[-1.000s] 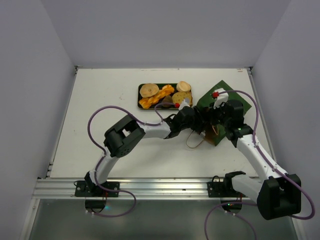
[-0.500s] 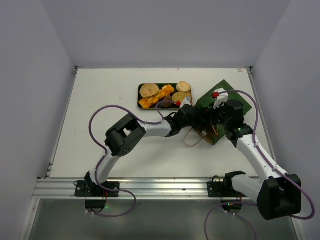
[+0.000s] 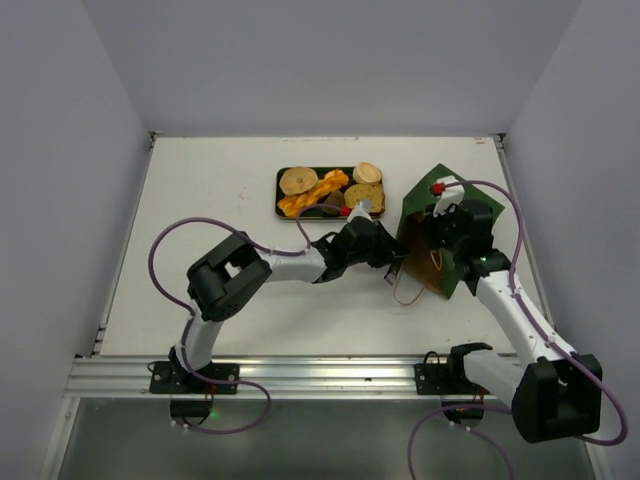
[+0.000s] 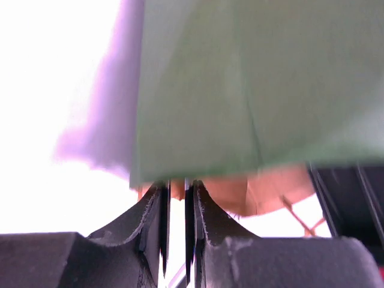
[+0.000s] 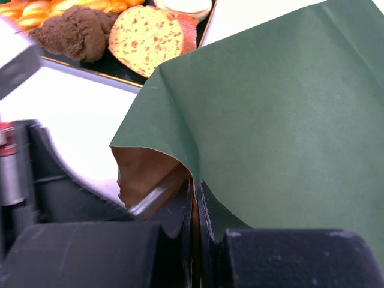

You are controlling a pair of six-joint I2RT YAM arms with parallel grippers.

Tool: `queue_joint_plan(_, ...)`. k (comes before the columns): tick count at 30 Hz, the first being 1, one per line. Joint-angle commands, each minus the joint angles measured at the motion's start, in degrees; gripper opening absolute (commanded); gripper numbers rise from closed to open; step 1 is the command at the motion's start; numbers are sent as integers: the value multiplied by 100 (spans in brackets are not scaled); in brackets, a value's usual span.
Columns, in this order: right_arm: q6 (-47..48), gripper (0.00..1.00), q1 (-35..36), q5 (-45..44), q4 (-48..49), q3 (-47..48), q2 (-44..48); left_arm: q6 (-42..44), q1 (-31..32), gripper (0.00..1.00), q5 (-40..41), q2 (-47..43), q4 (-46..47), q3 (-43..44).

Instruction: Take the fake bread out of the paper bag

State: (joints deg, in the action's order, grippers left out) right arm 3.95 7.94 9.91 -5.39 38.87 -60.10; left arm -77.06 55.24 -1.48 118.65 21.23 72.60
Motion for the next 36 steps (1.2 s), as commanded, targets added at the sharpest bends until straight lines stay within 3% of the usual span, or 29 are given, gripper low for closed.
queue_joint_plan(1,-113,4,-65,-121,178,85,112,314,101,0,68,-579,179,-325)
queue_joint_plan(16,-122,3,-83,-376,275,112,-29,639,461,0,-151,-1291,-137,-870)
queue_joint_plan(36,-131,3,-91,-692,319,77,33,990,988,0,578,-2838,-559,-2232)
